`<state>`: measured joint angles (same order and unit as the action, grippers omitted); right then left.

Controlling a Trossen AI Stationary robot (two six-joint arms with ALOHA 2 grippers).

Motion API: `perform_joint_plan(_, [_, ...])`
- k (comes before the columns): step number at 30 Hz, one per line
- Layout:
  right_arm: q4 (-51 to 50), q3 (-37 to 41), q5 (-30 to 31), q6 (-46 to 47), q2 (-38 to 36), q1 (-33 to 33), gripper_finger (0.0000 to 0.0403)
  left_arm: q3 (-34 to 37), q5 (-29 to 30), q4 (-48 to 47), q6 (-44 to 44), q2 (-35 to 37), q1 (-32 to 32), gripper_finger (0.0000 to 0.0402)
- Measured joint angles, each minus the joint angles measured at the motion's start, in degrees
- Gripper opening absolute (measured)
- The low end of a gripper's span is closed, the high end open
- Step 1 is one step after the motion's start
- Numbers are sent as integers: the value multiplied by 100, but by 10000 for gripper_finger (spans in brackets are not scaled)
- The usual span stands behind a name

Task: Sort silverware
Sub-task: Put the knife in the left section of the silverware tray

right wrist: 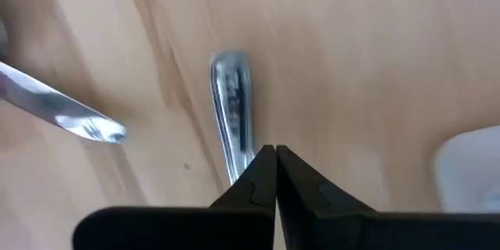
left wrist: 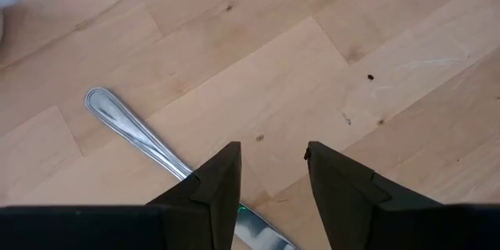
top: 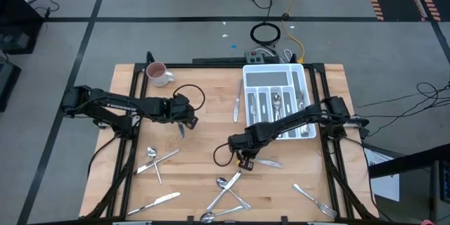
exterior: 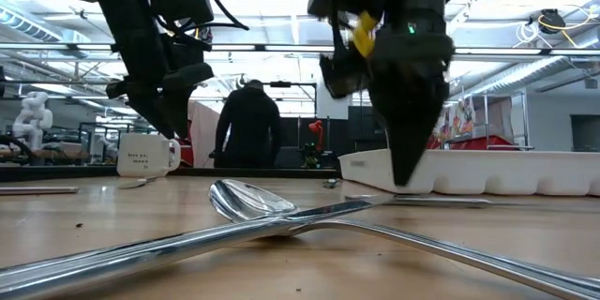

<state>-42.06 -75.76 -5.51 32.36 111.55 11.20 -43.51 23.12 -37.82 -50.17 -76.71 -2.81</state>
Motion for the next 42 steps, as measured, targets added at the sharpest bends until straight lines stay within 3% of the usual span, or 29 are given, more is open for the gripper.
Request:
perform_joint_plan(5, [-441,-6,80,-31,-22,-3,3,0,43,0,2,0,0,155])
perform_joint_plan(8, [-620,-18,-361,-147,-42,20,2,0,43,-14,9,0,0,155])
perform_joint_plan(12, [-815,-16,-1081,-184,-42,89,38,0,66,-20,9,0,0,155])
perform_joint_plan(15, [-832,-20,-1146,-184,-44,195,83,0,82,-19,9,0,0,155])
perform_joint_plan(19, [-772,-20,-904,-154,-44,343,154,0,87,-17,13,0,0,155])
perform_joint_plan(25, [-711,-22,244,-67,-44,514,225,0,118,-11,109,0,0,155])
perform_joint_plan(36, [-303,-3,244,-9,244,549,223,0,122,-17,109,2,0,155])
perform_joint_plan(42, [393,654,126,375,217,544,213,0,122,-13,108,2,0,155])
